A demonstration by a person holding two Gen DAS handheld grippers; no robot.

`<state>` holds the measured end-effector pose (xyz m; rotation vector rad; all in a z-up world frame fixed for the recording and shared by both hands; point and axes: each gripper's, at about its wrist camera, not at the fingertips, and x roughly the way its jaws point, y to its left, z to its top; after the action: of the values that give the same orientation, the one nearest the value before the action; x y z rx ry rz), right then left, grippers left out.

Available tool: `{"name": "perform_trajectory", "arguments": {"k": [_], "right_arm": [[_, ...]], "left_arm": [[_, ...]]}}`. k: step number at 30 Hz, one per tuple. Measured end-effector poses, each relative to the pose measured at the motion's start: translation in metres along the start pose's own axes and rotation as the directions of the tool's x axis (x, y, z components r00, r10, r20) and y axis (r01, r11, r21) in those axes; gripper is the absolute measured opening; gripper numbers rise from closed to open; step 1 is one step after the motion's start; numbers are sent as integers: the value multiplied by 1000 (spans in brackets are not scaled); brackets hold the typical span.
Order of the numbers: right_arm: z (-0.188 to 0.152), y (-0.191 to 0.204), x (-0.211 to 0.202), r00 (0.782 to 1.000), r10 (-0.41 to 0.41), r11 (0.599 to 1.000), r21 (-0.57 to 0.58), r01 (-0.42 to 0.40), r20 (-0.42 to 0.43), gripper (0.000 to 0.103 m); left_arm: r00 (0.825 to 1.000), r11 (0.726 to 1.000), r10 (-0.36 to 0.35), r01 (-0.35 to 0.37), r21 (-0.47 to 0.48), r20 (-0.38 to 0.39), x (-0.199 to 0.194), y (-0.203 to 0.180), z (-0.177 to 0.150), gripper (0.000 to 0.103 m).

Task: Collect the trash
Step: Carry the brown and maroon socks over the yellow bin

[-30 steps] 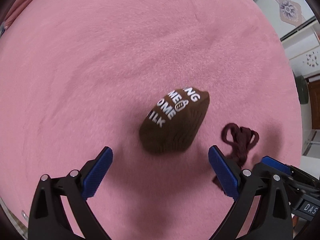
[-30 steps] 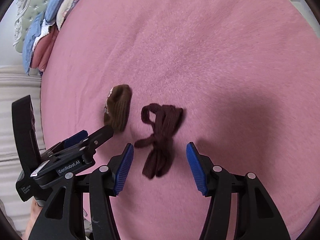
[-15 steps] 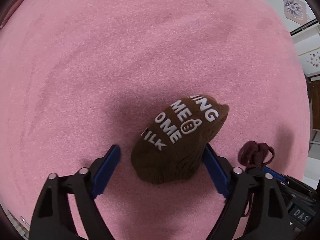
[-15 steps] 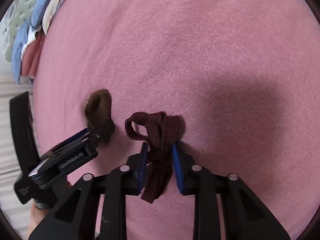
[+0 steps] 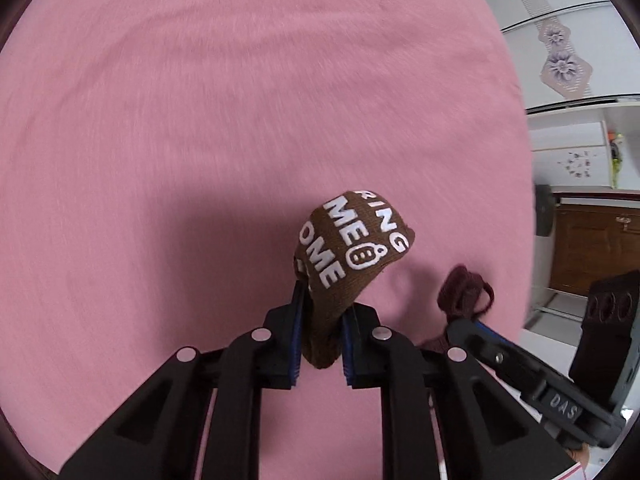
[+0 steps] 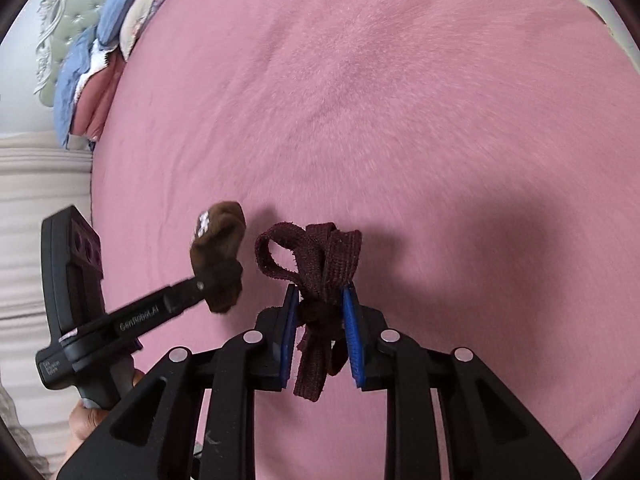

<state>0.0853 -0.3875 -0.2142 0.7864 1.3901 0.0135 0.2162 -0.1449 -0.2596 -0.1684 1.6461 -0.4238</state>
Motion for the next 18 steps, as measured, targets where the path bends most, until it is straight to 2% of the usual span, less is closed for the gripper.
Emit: {"name": "perform_trajectory", "arguments": {"k": [5, 13, 18], "right_arm": [[-38, -10, -33, 1000, 0, 1000, -25, 1, 14, 22], [-93, -12, -84, 996, -26, 993, -112, 36, 89, 22], [-111, -24, -117, 988, -6, 993, -116, 24, 152, 22]], "left_arm": [[997, 997, -83, 83, -4, -6, -13, -15, -59, 16], [989, 987, -148, 149, 68, -25, -34, -63, -149, 16], [991, 981, -136, 137, 135, -19, -37, -102, -183, 16]]}}
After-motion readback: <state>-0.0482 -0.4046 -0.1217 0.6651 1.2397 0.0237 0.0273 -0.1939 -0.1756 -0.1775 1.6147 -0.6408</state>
